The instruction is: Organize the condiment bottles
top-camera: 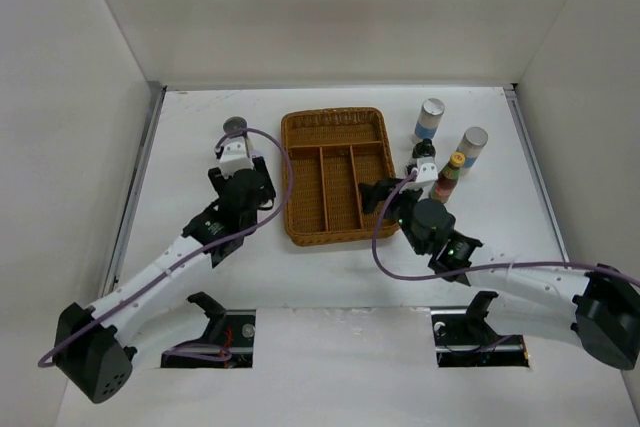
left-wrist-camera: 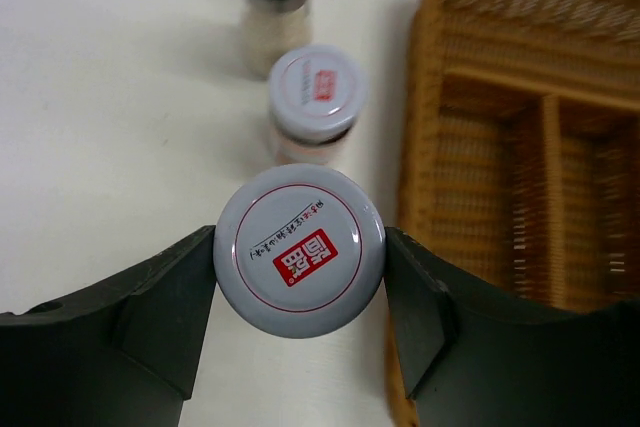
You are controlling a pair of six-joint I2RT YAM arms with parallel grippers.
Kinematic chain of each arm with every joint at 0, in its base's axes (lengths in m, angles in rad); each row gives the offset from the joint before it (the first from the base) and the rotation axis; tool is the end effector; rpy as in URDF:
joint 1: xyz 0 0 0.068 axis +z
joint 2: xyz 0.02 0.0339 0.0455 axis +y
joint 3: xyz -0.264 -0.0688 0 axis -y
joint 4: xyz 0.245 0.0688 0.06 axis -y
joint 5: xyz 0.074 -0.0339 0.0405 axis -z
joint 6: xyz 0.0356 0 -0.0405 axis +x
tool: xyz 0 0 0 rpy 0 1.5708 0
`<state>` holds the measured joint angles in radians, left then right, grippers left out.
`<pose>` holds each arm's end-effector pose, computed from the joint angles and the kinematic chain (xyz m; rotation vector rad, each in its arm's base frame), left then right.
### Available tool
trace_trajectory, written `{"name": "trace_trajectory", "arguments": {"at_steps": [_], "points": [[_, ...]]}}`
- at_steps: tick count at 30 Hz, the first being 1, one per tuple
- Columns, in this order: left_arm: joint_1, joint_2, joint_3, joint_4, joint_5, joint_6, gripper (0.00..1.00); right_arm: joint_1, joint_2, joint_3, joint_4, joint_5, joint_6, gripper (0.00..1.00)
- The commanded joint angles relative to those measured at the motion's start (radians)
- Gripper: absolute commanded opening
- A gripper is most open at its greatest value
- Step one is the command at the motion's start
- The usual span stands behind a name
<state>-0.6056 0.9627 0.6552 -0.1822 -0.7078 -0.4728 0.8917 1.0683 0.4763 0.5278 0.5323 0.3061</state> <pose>0.1858 -0.1005 0.2657 -0.2928 1.9140 0.0168 0.1611 0.1708 0.2512 -0.0700 1.6466 0.4846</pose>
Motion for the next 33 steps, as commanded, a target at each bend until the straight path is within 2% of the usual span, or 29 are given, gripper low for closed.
{"name": "trace_trajectory", "arguments": {"at_steps": [1, 4, 8, 15, 18, 24, 26, 30, 33], "points": [[-0.068, 0.005, 0.173, 0.076, -0.042, 0.013, 0.26, -0.001, -0.033, 0.004, 0.047, 0.006, 0.011, 0.81], [-0.087, 0.175, 0.299, 0.177, -0.019, 0.045, 0.26, -0.013, -0.044, -0.004, 0.047, 0.011, 0.024, 0.81], [-0.041, 0.448, 0.508, 0.299, 0.053, 0.08, 0.26, -0.033, -0.042, -0.007, 0.038, 0.015, 0.036, 0.81], [0.057, 0.838, 0.88, 0.277, 0.172, 0.102, 0.25, -0.056, -0.041, -0.013, 0.038, 0.012, 0.045, 0.82], [0.076, 0.93, 0.942, 0.263, 0.183, 0.106, 0.25, -0.06, -0.033, -0.015, 0.044, 0.011, 0.045, 0.82], [0.106, 1.041, 0.937, 0.288, 0.195, 0.111, 0.28, -0.061, -0.014, -0.008, 0.044, 0.011, 0.047, 0.82], [0.106, 1.061, 0.917, 0.297, 0.199, 0.112, 0.36, -0.063, -0.014, -0.011, 0.046, 0.011, 0.047, 0.83], [0.099, 1.026, 0.835, 0.375, 0.194, 0.106, 0.73, -0.064, -0.025, -0.013, 0.043, 0.014, 0.047, 0.84], [0.093, 0.954, 0.796, 0.403, 0.194, 0.115, 0.9, -0.064, -0.021, -0.013, 0.041, 0.012, 0.047, 0.84]]}}
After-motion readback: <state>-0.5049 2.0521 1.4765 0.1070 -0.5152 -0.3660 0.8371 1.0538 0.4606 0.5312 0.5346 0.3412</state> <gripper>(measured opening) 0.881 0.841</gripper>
